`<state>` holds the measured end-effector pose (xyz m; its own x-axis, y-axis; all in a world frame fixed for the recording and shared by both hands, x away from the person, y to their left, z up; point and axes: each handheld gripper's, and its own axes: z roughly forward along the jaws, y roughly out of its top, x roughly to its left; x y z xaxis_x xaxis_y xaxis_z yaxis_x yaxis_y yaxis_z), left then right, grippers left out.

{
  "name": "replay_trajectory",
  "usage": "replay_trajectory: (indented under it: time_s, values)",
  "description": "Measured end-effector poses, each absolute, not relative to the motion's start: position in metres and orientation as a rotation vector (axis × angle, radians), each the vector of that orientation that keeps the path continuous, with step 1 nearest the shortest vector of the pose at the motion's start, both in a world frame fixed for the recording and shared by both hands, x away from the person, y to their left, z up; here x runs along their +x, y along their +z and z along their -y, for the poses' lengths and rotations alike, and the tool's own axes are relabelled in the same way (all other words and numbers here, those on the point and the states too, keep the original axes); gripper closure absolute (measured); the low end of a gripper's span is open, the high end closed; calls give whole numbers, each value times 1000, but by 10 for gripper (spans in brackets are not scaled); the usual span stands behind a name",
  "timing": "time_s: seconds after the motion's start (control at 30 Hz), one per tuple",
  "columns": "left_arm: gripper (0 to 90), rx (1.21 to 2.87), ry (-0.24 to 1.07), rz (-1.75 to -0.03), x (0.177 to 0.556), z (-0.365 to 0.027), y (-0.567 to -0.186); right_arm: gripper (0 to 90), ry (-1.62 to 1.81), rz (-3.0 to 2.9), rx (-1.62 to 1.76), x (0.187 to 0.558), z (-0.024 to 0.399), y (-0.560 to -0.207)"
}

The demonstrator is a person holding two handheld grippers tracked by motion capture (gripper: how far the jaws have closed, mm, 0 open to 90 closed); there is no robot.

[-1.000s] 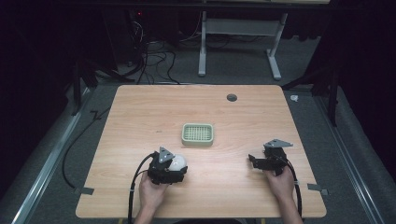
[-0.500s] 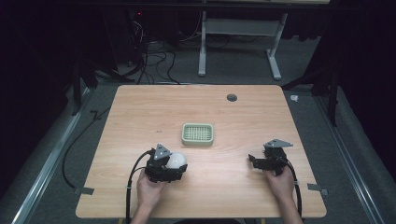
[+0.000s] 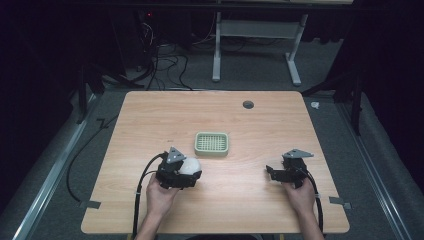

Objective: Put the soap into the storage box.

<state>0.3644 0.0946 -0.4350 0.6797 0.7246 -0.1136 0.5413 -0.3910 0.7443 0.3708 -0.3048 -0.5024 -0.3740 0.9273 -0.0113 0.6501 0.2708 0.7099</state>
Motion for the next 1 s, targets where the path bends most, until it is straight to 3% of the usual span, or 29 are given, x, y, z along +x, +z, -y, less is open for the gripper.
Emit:
replay_trajectory:
  time_s: [0.67,1.0]
  values:
    - [246,2093,243,-956,389,-78,-419,203,868,-2111,1432,372,305,-502]
    - [245,2104,306,-964,403,-62,-422,199,879,-2118,1429,371,305,-502]
